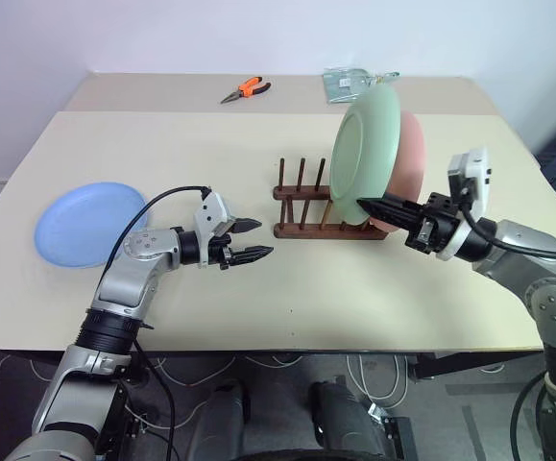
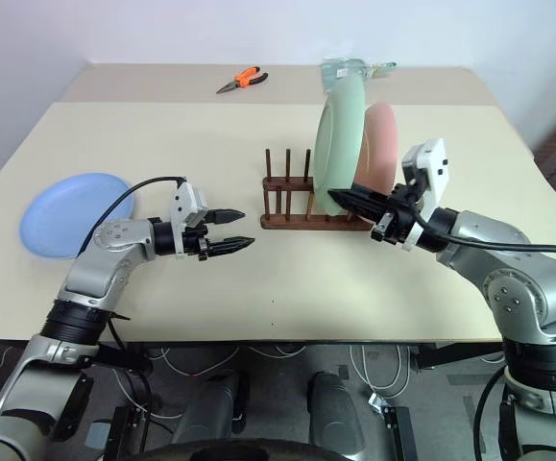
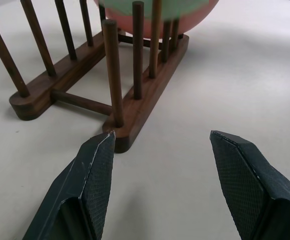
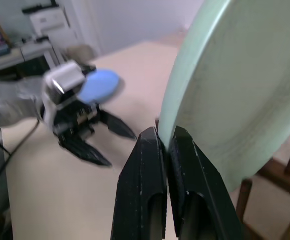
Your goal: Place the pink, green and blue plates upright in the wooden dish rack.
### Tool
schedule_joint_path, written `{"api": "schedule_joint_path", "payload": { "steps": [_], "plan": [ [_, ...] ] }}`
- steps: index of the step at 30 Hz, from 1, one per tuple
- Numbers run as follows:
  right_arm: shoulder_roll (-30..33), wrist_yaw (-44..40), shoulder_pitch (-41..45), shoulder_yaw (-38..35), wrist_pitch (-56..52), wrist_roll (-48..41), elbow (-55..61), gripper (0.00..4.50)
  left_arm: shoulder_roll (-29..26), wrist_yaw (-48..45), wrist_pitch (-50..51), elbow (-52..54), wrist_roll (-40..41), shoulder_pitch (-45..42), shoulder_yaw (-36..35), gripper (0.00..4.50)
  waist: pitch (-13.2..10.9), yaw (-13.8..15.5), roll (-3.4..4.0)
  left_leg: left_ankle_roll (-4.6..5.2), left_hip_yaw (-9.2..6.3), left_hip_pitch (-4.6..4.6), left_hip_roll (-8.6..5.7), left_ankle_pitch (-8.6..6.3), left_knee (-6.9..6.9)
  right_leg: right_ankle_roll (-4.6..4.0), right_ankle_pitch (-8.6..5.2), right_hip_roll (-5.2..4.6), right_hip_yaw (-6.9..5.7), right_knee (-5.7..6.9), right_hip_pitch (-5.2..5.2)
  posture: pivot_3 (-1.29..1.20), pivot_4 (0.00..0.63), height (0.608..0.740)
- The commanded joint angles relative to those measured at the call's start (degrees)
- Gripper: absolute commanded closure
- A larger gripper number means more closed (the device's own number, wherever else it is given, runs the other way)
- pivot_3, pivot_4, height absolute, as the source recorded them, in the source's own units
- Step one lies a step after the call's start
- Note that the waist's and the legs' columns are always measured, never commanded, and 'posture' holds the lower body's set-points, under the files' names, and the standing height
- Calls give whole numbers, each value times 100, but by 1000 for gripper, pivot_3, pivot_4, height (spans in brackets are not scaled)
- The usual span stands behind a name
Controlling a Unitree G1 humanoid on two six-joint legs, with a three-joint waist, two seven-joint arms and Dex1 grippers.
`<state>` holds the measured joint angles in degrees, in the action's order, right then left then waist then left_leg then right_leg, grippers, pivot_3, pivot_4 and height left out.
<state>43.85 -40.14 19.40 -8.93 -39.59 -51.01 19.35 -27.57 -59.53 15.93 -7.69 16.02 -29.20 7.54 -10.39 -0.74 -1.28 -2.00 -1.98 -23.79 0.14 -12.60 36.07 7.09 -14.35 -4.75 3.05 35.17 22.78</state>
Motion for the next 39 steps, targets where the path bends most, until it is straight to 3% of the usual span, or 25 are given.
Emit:
{"api": "schedule_joint_path", "payload": {
  "steps": [1,2,5,11,16,18,20,21,25,29,34,39],
  "plan": [
    [25,-139,212,64,121,337,-171,4480,25,-3,-54,130,60,-73,-70,1393,0,1,0,0,0,0,0,0,0,0,0,0,0,0,0,0,150,732],
    [1,-143,266,99,124,421,-240,4480,33,-9,-65,109,52,-88,-63,1393,0,1,0,0,1,0,0,0,1,0,0,0,0,0,0,0,150,732],
    [-73,-166,397,129,112,554,-346,3462,55,-22,-92,72,32,-119,-55,1393,0,3,0,0,0,0,-1,0,1,1,0,0,0,0,0,0,150,732],
    [-57,-171,459,166,358,1058,-136,473,44,-26,-95,61,28,-102,-75,1393,0,2,0,0,0,-1,-1,0,1,2,1,2,0,1,0,0,150,732],
    [612,-292,143,-89,445,1547,697,473,-62,12,-90,-8,34,-67,-201,1393,-2,15,2,0,-1,-7,-2,0,2,3,1,1,0,1,7,0,150,732],
    [918,-457,-195,-299,378,1544,1065,402,-98,146,128,-199,154,-167,-422,861,-1,16,1,0,-3,-9,-2,0,2,3,0,2,-1,1,7,0,150,732],
    [1083,-568,-512,-588,88,1160,1467,402,-167,289,246,-426,308,-265,-753,49,-1,11,-1,0,-4,-10,-2,0,2,3,0,2,-1,1,7,0,150,732],
    [1098,-588,-625,-679,2,963,1696,201,-222,407,198,-584,289,-313,-899,2,-2,-6,-1,0,-4,-9,-1,0,3,3,0,4,-2,3,7,0,150,732],
    [930,-202,-609,-645,-495,285,2188,201,-405,1224,-369,-1412,-85,-567,-1392,2,-1,-26,-1,0,-2,-2,7,0,4,2,1,10,-1,10,7,0,150,732],
    [1044,20,-785,196,-379,1047,2689,201,-668,2438,-529,-2469,-227,-943,-2034,2,-1,-3,-6,0,-1,-2,8,0,4,3,2,9,-1,4,5,0,150,732],
    [730,246,-933,1153,-147,1776,2697,201,-1069,4687,-349,-3442,-189,-1219,-3180,2,-3,-13,-36,-1,-3,-14,8,0,4,27,15,9,-4,8,20,0,150,732],
    [519,191,-953,1532,30,2164,2449,201,-1158,5241,193,-3608,181,-884,-3791,2,2,18,-43,-2,0,-13,7,0,5,41,23,8,-4,11,19,0,150,732]
  ]
}}
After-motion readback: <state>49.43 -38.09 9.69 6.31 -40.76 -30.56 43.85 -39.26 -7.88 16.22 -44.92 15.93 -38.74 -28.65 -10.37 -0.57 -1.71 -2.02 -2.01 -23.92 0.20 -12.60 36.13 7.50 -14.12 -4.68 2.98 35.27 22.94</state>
